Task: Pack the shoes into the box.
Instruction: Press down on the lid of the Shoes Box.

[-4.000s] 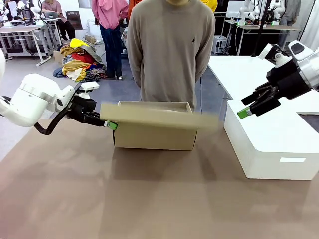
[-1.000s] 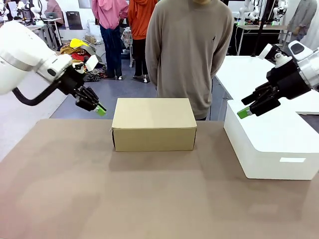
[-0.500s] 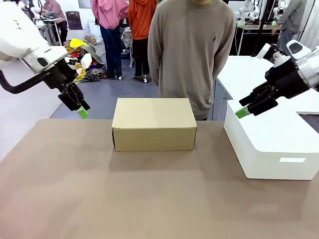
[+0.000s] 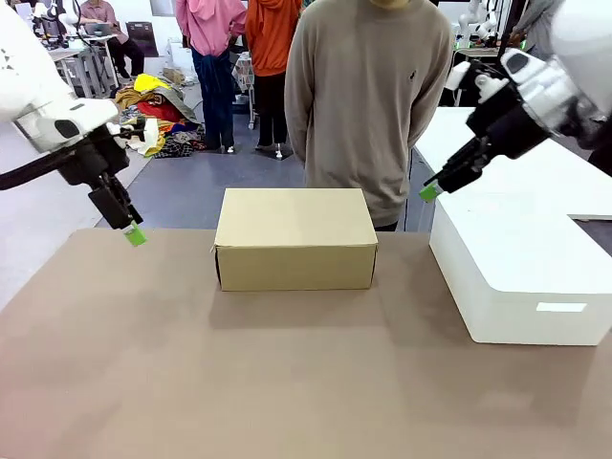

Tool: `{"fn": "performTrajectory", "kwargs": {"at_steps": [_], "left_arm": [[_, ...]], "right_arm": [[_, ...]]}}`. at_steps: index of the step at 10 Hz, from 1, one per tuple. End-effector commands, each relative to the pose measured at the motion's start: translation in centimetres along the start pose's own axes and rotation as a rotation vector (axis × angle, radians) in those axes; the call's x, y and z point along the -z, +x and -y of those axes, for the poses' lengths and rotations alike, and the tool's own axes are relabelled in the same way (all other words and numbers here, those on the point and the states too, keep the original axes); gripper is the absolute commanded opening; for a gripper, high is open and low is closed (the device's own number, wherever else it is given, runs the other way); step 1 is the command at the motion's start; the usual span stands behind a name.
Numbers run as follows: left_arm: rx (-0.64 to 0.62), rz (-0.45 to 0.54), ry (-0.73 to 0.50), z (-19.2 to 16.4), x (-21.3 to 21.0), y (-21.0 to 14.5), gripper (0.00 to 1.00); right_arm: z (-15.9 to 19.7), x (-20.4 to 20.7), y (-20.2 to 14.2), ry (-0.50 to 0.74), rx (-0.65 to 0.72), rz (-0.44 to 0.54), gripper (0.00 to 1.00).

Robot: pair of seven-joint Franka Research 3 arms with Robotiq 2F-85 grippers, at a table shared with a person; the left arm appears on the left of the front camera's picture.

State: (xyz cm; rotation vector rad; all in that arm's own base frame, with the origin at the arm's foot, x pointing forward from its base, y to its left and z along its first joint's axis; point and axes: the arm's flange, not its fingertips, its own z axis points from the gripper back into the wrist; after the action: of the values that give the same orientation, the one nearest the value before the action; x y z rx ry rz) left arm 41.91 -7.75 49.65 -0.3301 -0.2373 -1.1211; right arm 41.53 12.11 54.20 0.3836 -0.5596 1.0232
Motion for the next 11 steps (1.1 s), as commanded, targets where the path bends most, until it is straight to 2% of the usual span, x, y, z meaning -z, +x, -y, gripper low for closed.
{"fn": "performTrajectory", "kwargs": {"at_steps": [1,4,7,8,9,10,11], "left_arm": [[-0.067,-0.04,0.034,1.4,0.8,-0.6,1.0],[-0.079,-0.03,0.013,1.1,1.9,-1.3,1.0],[-0.039,-0.084,0.072,0.3,2.0,-1.9,1.0],[-0.018,-0.102,0.123,0.3,2.1,-1.9,1.0],[-0.019,-0.105,0.15,0.2,2.0,-1.8,1.0],[-0.037,-0.074,0.059,0.3,1.7,-1.5,1.0],[-0.037,-0.074,0.059,0.3,1.7,-1.5,1.0]], "right_arm": [[0.4,0.4,3.5,-0.021,0.046,-0.142,0.0],[0.4,3.5,9.3,-0.051,0.051,-0.271,0.0],[1.3,6.3,12.0,-0.04,0.074,-0.365,0.0],[1.1,6.4,12.5,-0.049,0.078,-0.361,0.0],[0.5,6.3,10.7,-0.037,0.044,-0.314,0.0],[0.5,6.3,10.7,-0.037,0.044,-0.314,0.0],[0.5,6.3,10.7,-0.037,0.044,-0.314,0.0]]}}
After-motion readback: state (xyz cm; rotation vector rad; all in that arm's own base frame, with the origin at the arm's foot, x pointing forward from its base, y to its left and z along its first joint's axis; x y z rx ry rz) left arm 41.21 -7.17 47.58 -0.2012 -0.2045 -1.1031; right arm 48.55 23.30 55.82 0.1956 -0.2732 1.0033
